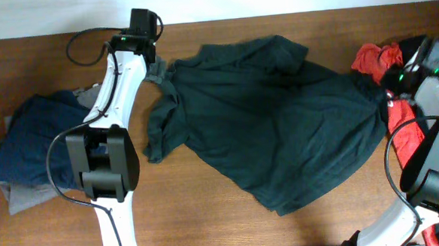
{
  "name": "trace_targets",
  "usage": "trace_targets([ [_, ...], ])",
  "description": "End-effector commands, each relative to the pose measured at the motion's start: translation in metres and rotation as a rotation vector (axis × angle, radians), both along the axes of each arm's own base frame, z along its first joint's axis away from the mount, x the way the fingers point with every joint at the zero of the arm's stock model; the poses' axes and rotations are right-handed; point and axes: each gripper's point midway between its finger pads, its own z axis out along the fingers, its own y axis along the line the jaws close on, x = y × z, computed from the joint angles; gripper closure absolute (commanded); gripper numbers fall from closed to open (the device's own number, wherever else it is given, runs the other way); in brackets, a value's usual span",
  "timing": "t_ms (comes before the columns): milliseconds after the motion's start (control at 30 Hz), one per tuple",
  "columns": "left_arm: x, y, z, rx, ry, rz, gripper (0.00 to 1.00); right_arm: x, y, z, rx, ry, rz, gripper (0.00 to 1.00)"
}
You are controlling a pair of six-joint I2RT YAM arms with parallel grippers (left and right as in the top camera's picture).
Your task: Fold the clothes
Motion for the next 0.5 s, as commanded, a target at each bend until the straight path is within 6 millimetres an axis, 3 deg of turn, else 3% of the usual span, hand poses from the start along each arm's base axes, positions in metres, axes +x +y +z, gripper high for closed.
trace_targets([
  [0, -0.022, -0.042, -0.006, -0.224, 0.116, -0.123, 0.01, 0.023, 0.023, 0.045, 0.092, -0.102, 0.123, 0.57],
  [167, -0.041, -0.06, -0.036, -0.323, 0.219, -0.2, 0.08, 0.019, 0.063, 0.075, 0.291, -0.11, 0.225, 0.53],
  [367, -0.031, -0.062, -0.064, -0.319, 0.197, -0.223, 0.1, -0.005, 0.106, 0.069, 0.423, -0.012, 0.321, 0.53],
  [467, -0.018, -0.064, -0.073, -0.32, 0.159, -0.233, 0.36, -0.012, 0.131, 0.065, 0.426, 0.038, 0.402, 0.53],
])
